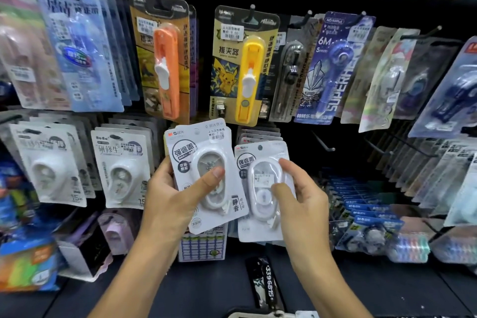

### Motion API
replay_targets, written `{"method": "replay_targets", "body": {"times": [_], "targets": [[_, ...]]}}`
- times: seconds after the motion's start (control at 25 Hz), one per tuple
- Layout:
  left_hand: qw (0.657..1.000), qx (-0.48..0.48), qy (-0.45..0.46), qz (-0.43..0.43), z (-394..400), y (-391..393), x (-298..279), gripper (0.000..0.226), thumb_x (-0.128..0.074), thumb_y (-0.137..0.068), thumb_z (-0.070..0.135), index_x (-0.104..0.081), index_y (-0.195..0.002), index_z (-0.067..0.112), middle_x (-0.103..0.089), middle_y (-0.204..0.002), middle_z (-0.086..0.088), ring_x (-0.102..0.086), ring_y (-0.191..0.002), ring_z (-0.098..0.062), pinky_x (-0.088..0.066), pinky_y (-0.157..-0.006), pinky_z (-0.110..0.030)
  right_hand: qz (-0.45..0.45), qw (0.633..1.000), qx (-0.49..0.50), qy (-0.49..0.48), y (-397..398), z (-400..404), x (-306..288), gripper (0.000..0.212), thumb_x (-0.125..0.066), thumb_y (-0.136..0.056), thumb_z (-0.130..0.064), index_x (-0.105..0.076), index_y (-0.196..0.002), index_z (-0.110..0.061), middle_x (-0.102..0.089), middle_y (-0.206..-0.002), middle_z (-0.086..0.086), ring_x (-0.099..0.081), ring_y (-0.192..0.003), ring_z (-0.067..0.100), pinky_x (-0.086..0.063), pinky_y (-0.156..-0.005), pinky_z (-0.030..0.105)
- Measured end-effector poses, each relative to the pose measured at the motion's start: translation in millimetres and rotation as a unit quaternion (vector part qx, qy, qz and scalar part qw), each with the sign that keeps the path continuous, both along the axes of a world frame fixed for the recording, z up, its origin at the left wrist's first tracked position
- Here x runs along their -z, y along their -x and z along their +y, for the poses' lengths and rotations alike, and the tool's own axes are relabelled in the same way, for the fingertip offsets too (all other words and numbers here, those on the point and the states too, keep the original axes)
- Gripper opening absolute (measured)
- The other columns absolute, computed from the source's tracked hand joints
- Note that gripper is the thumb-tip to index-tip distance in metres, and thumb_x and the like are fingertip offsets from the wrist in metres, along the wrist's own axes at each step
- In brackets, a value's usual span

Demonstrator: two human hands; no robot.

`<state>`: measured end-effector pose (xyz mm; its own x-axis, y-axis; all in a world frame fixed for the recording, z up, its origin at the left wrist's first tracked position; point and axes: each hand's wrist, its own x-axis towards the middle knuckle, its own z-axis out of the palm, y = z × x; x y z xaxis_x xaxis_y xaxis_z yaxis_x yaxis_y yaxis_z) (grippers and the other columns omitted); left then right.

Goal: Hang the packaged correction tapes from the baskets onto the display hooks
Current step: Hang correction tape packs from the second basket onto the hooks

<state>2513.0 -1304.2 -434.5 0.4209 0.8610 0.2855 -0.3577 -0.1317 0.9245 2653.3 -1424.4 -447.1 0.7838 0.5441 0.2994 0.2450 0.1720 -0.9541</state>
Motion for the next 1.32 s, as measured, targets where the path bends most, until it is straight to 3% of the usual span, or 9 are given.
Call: {"method": "replay_targets", "body": {"times": [0.08, 0.24, 0.36, 0.6, 0.72, 0.8, 0.96, 1.24, 1.32], "targets": [[1.000, -0.008, 0.019, -0.013, 2.8, -0.1, 1.2, 0.053, -0.090, -0.052, 0.044, -0.074, -0.101, 0.030, -0.080, -0.102, -0.001, -0.078, -0.092, -0.022, -0.061, -0.075, -0.039, 0.013, 0.999, 0.029, -0.009, 6.2, -3.8, 6.9, 0.048, -0.059, -0.081, -0.032, -0.067, -0.128, -0.037, -0.066, -0.130, -0.015, -0.061, -0.119, 0.002, -0.052, -0.103, 0.035], [0.999, 0.003, 0.035, -0.035, 5.1, -1.3, 2.2, 0.052, -0.091, -0.056, 0.039, -0.074, -0.103, 0.026, -0.080, -0.102, -0.004, -0.078, -0.089, -0.023, -0.061, -0.063, -0.030, 0.022, 0.999, 0.016, -0.031, 5.1, 0.0, 5.3, 0.039, -0.062, -0.094, -0.013, -0.067, -0.126, -0.034, -0.066, -0.130, -0.012, -0.066, -0.103, -0.005, -0.054, -0.079, 0.015], [0.998, 0.009, 0.040, -0.037, 5.3, -1.9, 2.2, 0.047, -0.093, -0.059, 0.033, -0.075, -0.101, 0.027, -0.080, -0.102, -0.004, -0.079, -0.089, -0.024, -0.062, -0.062, -0.030, 0.015, 1.000, -0.010, -0.014, 3.2, 6.3, -3.1, 0.041, -0.063, -0.091, -0.023, -0.065, -0.129, -0.036, -0.063, -0.133, -0.017, -0.058, -0.123, 0.004, -0.049, -0.101, 0.030], [0.998, 0.008, 0.037, -0.042, 6.5, -3.9, 0.2, 0.049, -0.091, -0.057, 0.038, -0.074, -0.102, 0.028, -0.080, -0.102, -0.004, -0.079, -0.089, -0.024, -0.062, -0.063, -0.030, -0.004, 1.000, 0.015, 0.017, -5.6, 3.8, 7.6, 0.037, -0.066, -0.094, -0.023, -0.062, -0.126, -0.042, -0.060, -0.133, -0.017, -0.057, -0.125, 0.012, -0.049, -0.103, 0.036], [1.000, 0.006, 0.016, -0.013, 3.2, -6.3, 1.7, 0.047, -0.091, -0.054, 0.042, -0.075, -0.097, 0.033, -0.081, -0.101, -0.001, -0.079, -0.089, -0.021, -0.062, -0.066, -0.032, -0.131, 0.981, 0.057, 0.129, -8.9, 9.5, 9.8, 0.044, -0.067, -0.095, -0.030, -0.054, -0.136, -0.035, -0.049, -0.134, -0.015, -0.051, -0.127, 0.015, -0.045, -0.105, 0.041], [1.000, 0.012, 0.006, 0.012, 1.2, -10.3, 4.0, 0.052, -0.092, -0.051, 0.043, -0.073, -0.098, 0.033, -0.081, -0.100, 0.001, -0.078, -0.089, -0.020, -0.063, -0.068, -0.032, -0.212, 0.974, 0.041, 0.072, -3.4, 7.2, 10.3, 0.044, -0.067, -0.092, -0.046, -0.051, -0.132, -0.040, -0.053, -0.127, -0.019, -0.055, -0.118, 0.008, -0.048, -0.097, 0.032], [0.992, 0.111, 0.026, 0.051, -5.8, -17.3, 5.9, 0.062, -0.094, -0.050, 0.058, -0.073, -0.105, 0.039, -0.079, -0.109, 0.001, -0.077, -0.098, -0.021, -0.062, -0.073, -0.032, -0.047, 0.981, -0.182, -0.044, 5.3, 7.8, 7.4, 0.041, -0.078, -0.086, -0.040, -0.055, -0.120, -0.041, -0.072, -0.100, -0.002, -0.071, -0.085, 0.017, -0.057, -0.063, 0.026], [0.996, 0.045, 0.071, 0.008, 0.8, -11.5, 0.5, 0.028, -0.081, -0.072, 0.030, -0.077, -0.100, 0.032, -0.080, -0.107, -0.004, -0.078, -0.094, -0.025, -0.063, -0.077, -0.044, 0.020, 0.995, -0.080, -0.064, -12.2, -4.5, 7.5, 0.033, -0.067, -0.097, -0.022, -0.063, -0.114, -0.050, -0.072, -0.111, -0.007, -0.072, -0.095, 0.016, -0.059, -0.064, 0.027], [0.998, -0.003, 0.057, -0.013, 4.8, -6.6, -2.9, 0.026, -0.076, -0.074, 0.028, -0.076, -0.100, 0.031, -0.080, -0.106, 0.000, -0.078, -0.094, -0.021, -0.061, -0.079, -0.043, 0.008, 0.999, -0.049, -0.017, -13.4, -3.9, 13.5, 0.033, -0.066, -0.097, -0.027, -0.061, -0.117, -0.053, -0.066, -0.125, -0.009, -0.067, -0.113, 0.026, -0.060, -0.080, 0.051]]}}
